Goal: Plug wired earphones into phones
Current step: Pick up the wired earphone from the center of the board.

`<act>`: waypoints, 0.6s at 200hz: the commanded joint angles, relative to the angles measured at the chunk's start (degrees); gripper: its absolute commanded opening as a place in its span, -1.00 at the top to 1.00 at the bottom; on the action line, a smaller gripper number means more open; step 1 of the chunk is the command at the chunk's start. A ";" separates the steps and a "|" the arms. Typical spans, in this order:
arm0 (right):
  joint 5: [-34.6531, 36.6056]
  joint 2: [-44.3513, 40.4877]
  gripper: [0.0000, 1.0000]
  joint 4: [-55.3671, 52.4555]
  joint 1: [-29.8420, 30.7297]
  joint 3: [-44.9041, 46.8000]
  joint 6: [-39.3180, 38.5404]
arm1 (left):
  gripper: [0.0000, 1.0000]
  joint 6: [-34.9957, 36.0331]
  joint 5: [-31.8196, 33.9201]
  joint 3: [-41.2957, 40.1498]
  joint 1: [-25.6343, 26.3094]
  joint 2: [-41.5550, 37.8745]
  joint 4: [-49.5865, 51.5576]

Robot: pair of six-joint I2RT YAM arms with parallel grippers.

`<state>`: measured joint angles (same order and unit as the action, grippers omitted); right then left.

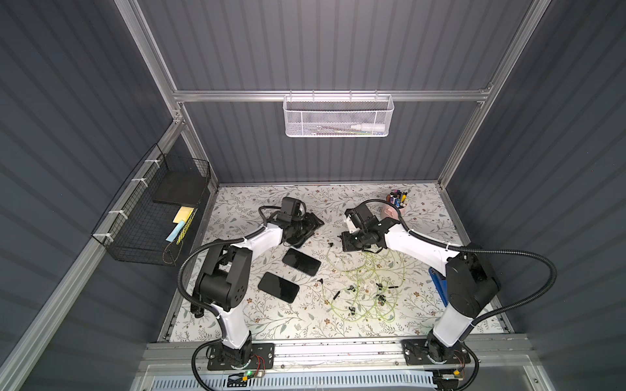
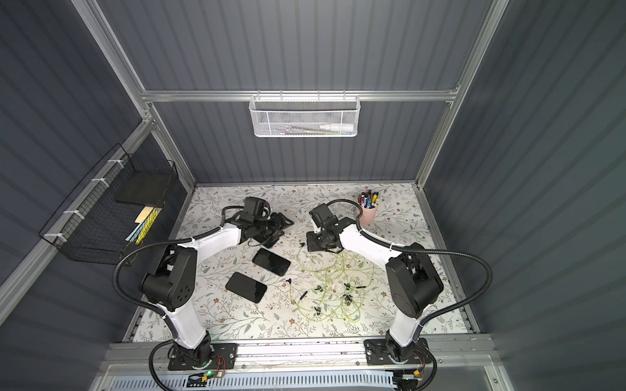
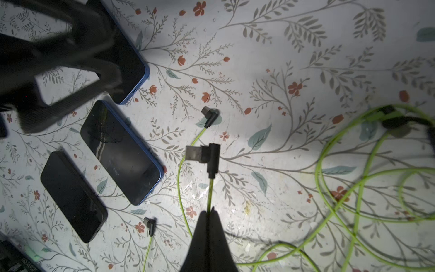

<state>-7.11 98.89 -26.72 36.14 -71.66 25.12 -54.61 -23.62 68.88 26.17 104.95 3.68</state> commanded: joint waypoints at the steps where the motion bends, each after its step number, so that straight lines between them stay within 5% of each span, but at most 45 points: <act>1: -2.26 -1.53 1.00 0.42 0.16 0.40 1.76 | -0.18 3.26 -7.88 0.80 2.51 0.55 -6.18; 120: -1.10 0.42 1.00 2.20 0.14 -0.36 2.20 | 0.25 3.19 -9.09 2.43 3.44 2.50 -1.92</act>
<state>-8.62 98.59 -24.80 36.14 -71.48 26.98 -52.47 -31.00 69.38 29.54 106.37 -0.16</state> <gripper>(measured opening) 0.047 0.382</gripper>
